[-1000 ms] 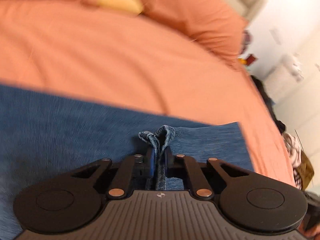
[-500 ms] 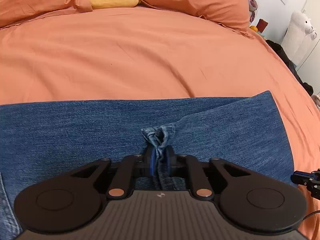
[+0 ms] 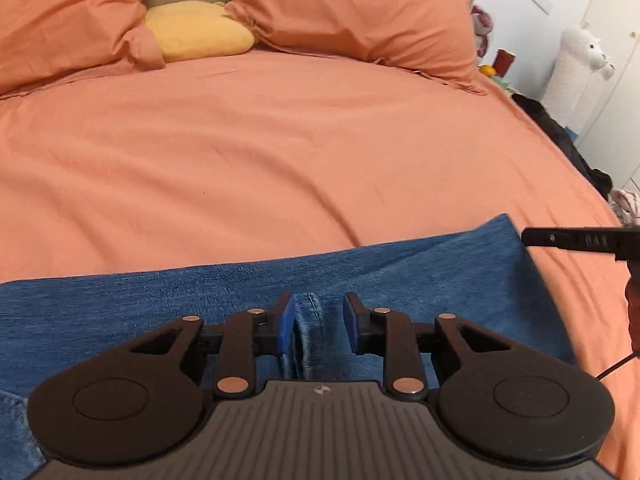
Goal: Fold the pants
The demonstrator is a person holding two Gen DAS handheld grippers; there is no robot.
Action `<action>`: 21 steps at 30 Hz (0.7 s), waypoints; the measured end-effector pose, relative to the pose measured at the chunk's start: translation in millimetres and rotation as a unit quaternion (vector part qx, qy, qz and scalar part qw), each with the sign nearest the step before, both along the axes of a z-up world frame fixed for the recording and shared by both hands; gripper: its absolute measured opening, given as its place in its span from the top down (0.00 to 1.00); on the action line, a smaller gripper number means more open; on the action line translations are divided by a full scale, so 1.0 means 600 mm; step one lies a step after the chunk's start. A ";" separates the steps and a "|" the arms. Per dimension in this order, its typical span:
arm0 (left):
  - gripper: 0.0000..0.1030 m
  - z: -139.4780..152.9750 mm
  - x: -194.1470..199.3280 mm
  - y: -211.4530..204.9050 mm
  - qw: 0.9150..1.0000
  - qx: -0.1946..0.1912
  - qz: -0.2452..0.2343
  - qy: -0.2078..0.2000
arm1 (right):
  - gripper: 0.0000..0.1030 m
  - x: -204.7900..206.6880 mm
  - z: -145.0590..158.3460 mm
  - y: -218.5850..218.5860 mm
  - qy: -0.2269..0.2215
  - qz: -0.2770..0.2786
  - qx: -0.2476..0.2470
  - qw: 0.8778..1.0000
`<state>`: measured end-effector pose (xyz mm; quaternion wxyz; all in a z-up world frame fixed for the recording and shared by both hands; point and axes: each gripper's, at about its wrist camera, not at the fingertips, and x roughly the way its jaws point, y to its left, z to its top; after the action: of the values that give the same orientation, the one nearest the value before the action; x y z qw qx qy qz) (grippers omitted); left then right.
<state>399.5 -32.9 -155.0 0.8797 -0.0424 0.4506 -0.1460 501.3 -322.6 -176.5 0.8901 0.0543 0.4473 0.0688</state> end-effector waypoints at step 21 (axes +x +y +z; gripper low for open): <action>0.79 0.031 -0.128 0.000 0.998 -0.006 -0.065 0.012 | 0.91 -0.134 0.009 0.098 0.041 0.125 -0.011 0.991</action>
<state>322.7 -32.7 -136.5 0.8624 -0.0198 0.4624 -0.2052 420.7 -263.7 -170.9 0.8559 -0.0089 0.4874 0.1729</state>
